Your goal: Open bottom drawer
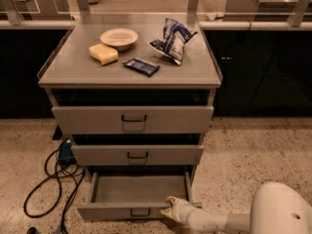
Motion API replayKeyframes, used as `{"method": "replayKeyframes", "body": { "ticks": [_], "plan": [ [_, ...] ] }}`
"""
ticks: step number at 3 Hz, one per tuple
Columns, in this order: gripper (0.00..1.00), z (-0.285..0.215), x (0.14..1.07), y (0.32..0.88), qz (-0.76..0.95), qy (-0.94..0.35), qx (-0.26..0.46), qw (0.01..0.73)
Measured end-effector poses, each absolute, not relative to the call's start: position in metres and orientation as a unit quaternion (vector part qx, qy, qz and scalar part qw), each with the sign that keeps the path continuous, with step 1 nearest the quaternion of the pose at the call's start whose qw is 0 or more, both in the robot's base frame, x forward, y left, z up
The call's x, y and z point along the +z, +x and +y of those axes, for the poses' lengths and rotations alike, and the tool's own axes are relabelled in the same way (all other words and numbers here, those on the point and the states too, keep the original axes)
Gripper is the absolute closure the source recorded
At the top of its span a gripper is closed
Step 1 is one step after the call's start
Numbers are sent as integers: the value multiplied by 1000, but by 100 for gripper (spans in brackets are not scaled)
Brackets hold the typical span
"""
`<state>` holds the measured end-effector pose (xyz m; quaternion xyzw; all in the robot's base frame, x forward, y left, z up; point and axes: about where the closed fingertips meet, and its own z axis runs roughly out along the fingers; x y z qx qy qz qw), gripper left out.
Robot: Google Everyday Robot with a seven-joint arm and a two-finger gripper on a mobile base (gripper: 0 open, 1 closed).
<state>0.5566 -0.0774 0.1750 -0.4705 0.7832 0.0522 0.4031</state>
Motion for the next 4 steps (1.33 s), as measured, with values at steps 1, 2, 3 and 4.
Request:
{"method": "replayKeyframes", "body": {
  "ticks": [1,2,3,4],
  "plan": [
    [100,-77,178,556,783,-471,52,403],
    [100,-78,172,535,782,-466,50,410],
    [100,-78,177,535,782,-466,50,410],
    [83,-78,177,535,782,-466,50,410]
  ]
}}
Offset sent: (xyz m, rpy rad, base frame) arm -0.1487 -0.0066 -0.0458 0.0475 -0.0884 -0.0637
